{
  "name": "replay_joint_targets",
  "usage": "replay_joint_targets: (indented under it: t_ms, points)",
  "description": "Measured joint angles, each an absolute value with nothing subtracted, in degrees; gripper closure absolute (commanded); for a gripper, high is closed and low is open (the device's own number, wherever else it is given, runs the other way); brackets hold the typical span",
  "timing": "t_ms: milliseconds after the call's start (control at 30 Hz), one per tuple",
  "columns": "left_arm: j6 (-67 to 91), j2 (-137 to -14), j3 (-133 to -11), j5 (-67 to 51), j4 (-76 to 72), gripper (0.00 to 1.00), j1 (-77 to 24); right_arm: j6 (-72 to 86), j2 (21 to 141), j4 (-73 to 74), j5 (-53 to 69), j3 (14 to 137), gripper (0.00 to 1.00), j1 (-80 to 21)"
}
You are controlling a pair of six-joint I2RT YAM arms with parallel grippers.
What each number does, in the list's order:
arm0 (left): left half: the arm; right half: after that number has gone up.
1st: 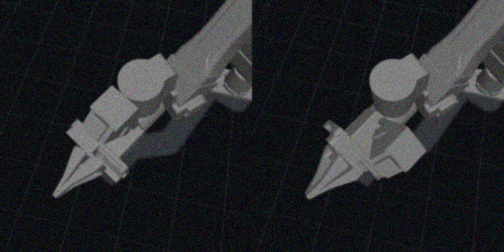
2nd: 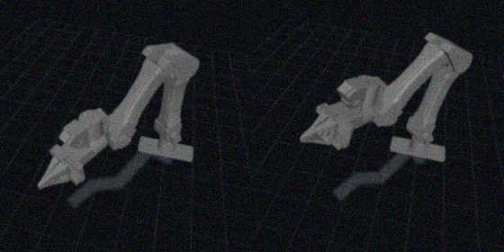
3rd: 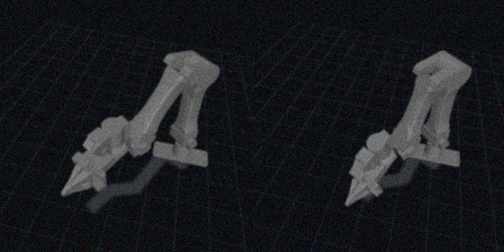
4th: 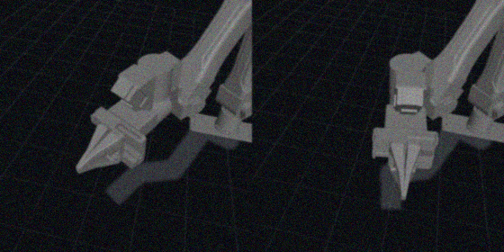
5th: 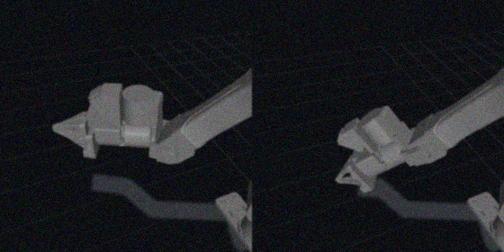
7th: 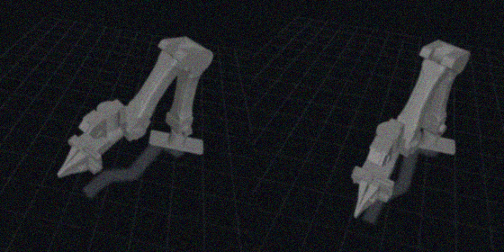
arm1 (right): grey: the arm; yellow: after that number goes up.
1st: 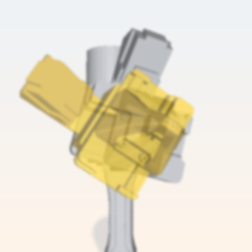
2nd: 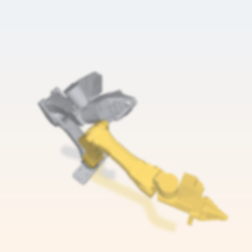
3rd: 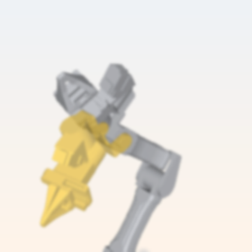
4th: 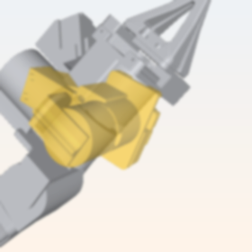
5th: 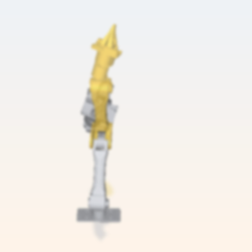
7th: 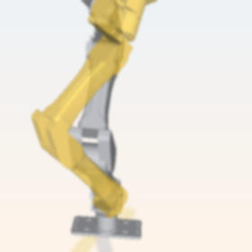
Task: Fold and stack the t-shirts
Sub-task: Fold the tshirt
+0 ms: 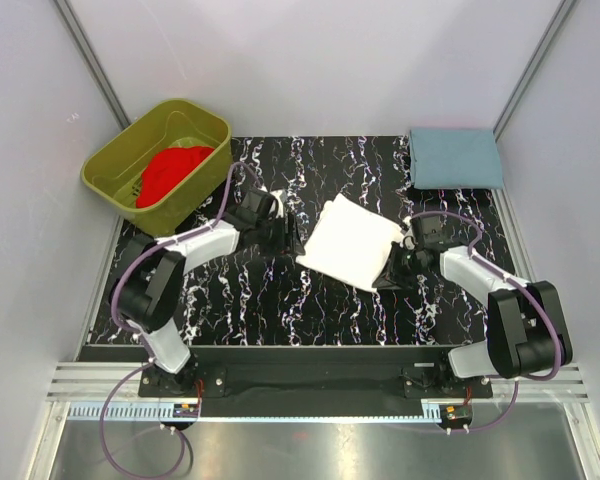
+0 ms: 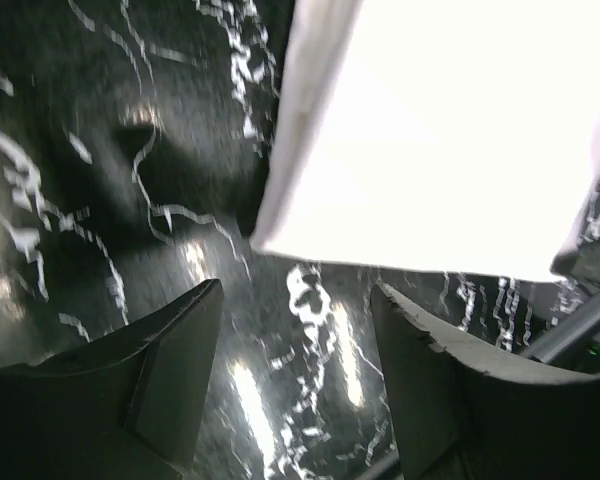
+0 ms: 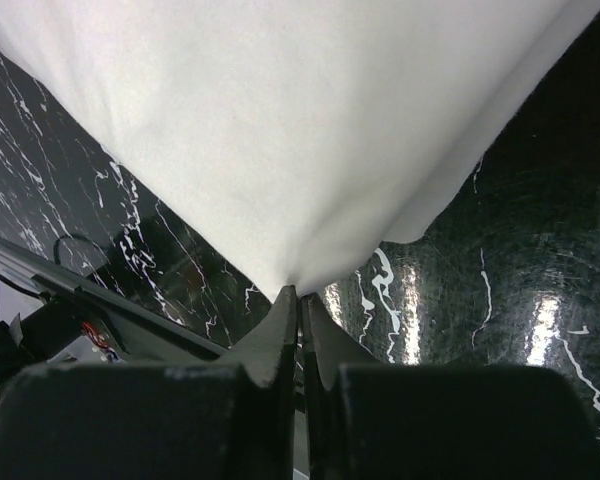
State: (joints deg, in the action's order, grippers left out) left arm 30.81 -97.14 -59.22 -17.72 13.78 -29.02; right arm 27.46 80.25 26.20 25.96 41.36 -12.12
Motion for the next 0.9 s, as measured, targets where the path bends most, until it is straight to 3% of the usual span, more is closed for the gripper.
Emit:
replay_joint_targets:
  t_ms: [400, 533, 733, 900]
  points:
    - [26.7, -104.4, -60.9, -19.6, 11.6, 0.39, -28.9, 29.0, 79.5, 26.4, 25.9, 39.6, 0.94, -12.1]
    - [26.3, -104.5, -60.5, -20.9, 10.3, 0.51, -28.9, 29.0, 79.4, 26.4, 25.8, 39.1, 0.93, -12.1]
    - [27.1, -105.0, -59.5, -24.3, 7.8, 0.98, -28.9, 29.0, 79.4, 26.4, 25.5, 38.9, 0.92, -12.1]
    - [29.1, -104.2, -55.8, -26.5, 4.7, 1.00, -28.9, 29.0, 78.8, 26.9, 25.5, 38.9, 0.88, -12.1]
